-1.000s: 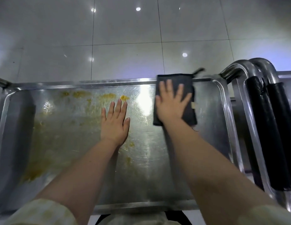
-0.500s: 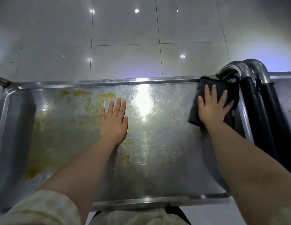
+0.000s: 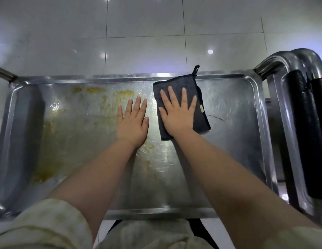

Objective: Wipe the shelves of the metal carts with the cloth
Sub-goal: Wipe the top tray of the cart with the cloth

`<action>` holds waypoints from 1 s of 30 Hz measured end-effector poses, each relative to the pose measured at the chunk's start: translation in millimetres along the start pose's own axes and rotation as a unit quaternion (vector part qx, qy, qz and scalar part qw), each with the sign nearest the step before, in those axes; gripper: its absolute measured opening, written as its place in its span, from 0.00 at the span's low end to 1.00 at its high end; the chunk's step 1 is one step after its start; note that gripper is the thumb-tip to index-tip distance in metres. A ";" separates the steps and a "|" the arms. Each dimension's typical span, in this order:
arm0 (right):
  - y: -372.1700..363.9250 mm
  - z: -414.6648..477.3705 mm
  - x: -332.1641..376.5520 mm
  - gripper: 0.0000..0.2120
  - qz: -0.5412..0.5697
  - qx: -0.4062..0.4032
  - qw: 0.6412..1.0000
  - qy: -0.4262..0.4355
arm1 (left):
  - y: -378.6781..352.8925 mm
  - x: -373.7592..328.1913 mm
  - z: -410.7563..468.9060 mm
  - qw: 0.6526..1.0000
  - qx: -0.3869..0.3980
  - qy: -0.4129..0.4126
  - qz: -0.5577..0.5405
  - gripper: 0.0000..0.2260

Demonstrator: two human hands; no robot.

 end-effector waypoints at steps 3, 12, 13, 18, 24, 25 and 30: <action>-13.0 -62.3 -2.2 0.28 0.004 -0.021 0.999 0.050 | -2.7 -0.5 0.3 1.000 0.004 -0.001 0.010 0.26; -56.2 -211.1 7.2 0.26 -0.027 0.017 0.969 0.246 | -3.7 0.8 -0.1 1.000 -0.010 -0.004 -0.003 0.26; -50.4 -189.9 4.3 0.26 -0.025 0.015 0.974 0.226 | -4.1 1.2 0.1 1.000 -0.009 -0.005 0.000 0.26; -3.8 -31.2 -20.6 0.27 0.004 -0.027 1.000 0.000 | -5.0 1.5 0.2 1.000 -0.011 -0.012 -0.010 0.26; 7.5 18.1 -24.2 0.27 0.000 -0.009 0.999 -0.041 | -5.7 2.9 0.2 1.000 -0.004 -0.008 -0.011 0.25; 3.0 0.0 -21.6 0.27 0.002 -0.018 0.999 -0.030 | -5.4 3.5 0.2 1.000 -0.001 -0.008 -0.007 0.26; -30.2 -141.8 -21.1 0.28 0.000 -0.018 0.998 0.059 | -4.3 2.2 -0.1 1.000 0.005 -0.017 -0.011 0.27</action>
Point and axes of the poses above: each hand's wrist, its own z-axis towards the middle knuckle, its own y-axis out of the back of the hand, x = y × z, the point moved 7 cm from there along z, towards the middle knuckle, and after that the axes turned 3 degrees about -x, right-handed, at the moved point
